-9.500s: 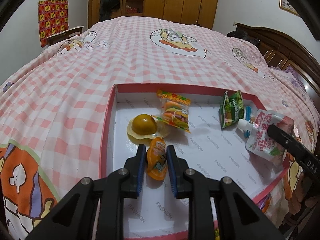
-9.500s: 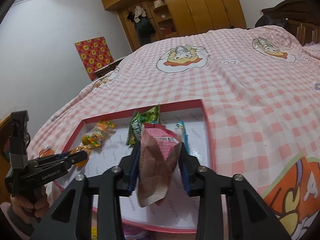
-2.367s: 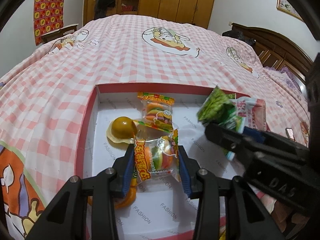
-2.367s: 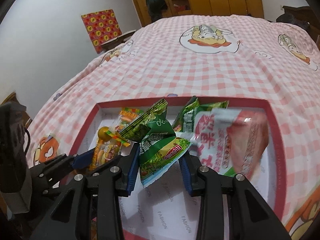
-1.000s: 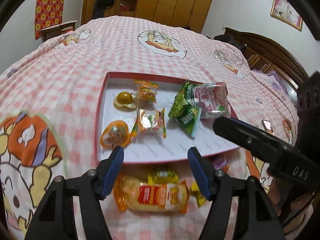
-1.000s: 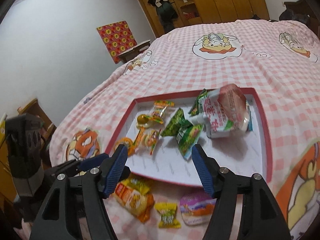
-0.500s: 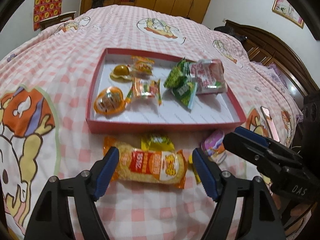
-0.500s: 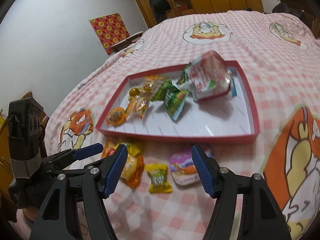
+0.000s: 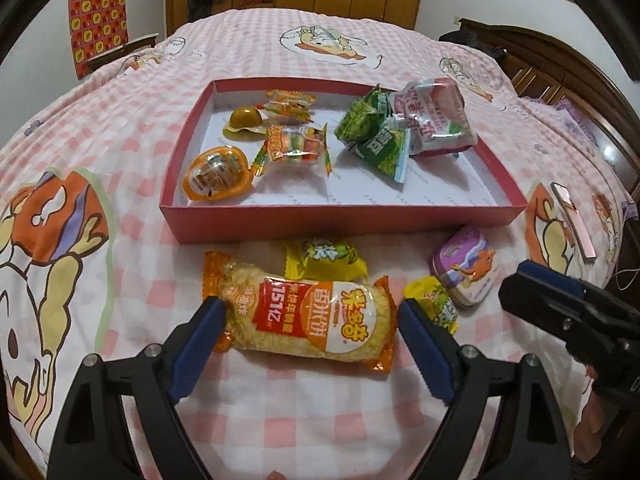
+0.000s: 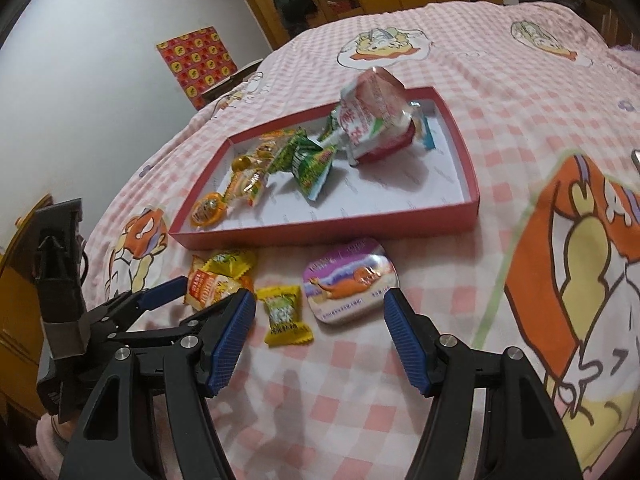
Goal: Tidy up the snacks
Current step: 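Withdraw both open tools from the tray back to the snack pile, then move the left tool around the yellow rice cracker bag while the right tool approaches a yellow candy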
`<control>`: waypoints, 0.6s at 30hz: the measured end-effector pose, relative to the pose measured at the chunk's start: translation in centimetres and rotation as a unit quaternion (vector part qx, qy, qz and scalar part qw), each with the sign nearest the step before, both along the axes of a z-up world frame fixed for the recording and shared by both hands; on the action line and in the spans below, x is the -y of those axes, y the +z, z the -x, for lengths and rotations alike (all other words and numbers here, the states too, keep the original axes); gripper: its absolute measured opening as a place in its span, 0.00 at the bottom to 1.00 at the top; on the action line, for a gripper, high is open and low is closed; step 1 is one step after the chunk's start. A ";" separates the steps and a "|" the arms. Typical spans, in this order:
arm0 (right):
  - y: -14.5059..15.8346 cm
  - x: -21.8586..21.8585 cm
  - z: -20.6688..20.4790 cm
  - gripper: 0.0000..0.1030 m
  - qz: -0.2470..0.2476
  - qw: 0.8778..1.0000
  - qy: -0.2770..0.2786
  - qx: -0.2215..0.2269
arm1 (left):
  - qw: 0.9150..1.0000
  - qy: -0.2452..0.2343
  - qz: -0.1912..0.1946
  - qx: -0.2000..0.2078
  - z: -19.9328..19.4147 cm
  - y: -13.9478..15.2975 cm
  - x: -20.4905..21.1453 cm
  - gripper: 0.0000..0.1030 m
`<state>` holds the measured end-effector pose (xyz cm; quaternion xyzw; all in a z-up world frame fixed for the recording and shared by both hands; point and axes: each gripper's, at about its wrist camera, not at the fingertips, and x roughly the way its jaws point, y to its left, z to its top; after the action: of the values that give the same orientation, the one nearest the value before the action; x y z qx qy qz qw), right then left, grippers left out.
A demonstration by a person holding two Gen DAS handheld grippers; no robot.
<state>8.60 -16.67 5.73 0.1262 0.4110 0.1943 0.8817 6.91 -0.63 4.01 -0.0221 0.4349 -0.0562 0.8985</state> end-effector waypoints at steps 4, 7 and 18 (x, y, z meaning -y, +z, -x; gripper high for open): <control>-0.6 0.2 0.3 0.66 -0.002 1.000 -0.001 -0.007 | 1.000 0.006 -0.003 0.002 0.4 -0.1 0.2 0.88; -1.0 0.2 0.5 0.66 -0.001 1.000 -0.003 -0.010 | 1.000 -0.001 -0.006 0.002 0.7 -0.1 0.3 0.88; -0.9 0.2 0.9 0.66 -0.008 1.000 0.004 -0.010 | 1.000 -0.022 -0.009 -0.003 1.0 -0.5 0.9 0.89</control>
<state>7.69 -16.88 4.85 0.1336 0.4183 0.1995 0.8760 5.89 -1.54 3.54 -0.0052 0.4384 -0.0717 0.8959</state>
